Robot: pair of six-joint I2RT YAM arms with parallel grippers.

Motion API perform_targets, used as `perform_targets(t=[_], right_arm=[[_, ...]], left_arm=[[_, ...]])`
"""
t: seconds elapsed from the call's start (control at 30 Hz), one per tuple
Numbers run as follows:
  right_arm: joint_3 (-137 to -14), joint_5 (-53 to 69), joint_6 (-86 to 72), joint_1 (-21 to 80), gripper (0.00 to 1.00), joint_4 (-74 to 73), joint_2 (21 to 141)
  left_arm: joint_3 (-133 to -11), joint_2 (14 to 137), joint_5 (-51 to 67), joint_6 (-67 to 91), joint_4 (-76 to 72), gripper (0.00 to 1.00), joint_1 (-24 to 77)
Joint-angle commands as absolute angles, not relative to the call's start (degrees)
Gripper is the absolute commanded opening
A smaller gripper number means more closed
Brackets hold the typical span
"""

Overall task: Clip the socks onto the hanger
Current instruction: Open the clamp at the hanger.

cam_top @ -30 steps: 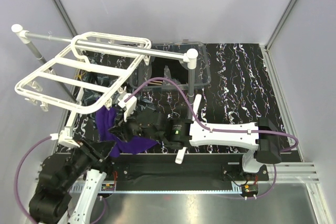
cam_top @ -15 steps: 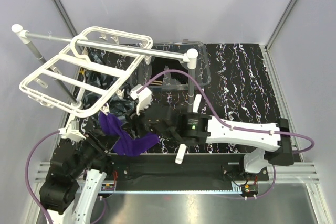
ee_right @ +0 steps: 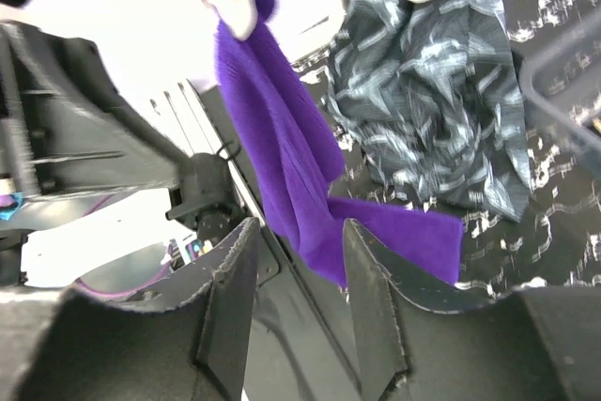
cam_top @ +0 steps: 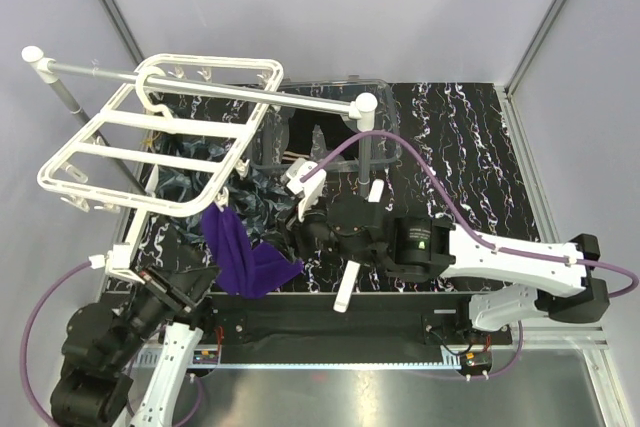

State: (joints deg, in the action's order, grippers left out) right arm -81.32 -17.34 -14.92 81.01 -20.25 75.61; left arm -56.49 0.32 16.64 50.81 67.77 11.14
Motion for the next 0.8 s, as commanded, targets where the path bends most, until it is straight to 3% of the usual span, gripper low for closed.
perform_targets(t=[0.0, 0.2, 0.37, 0.53, 0.67, 0.77], right_arm=[[-79.28, -15.3, -10.11, 81.3, 0.47, -11.8, 77.34], [-75.5, -13.62, -8.09, 81.21, 0.47, 4.73, 82.35], [-78.04, -10.12, -8.7, 81.3, 0.31, 12.83, 89.8], [-83.49, -2.47, -12.04, 82.17, 0.23, 13.1, 94.48], [-84.82, -1.85, -11.86, 83.67, 0.26, 9.94, 94.93], [-81.84, -2.02, -13.27, 83.76, 0.46, 8.79, 91.6]], left_arm=[[-60.11, -8.96, 24.51, 49.66, 59.25, 0.35, 10.72], [-63.62, -8.7, 30.58, 51.77, 51.77, 0.33, 10.63], [-69.76, -4.94, 28.74, 49.93, 50.89, 0.34, 10.64], [-75.67, -0.8, 24.26, 46.07, 51.68, 0.34, 10.11], [-76.47, 2.37, 23.29, 45.61, 50.46, 0.34, 9.49], [-73.15, 2.9, 24.6, 48.86, 45.91, 0.36, 8.79]])
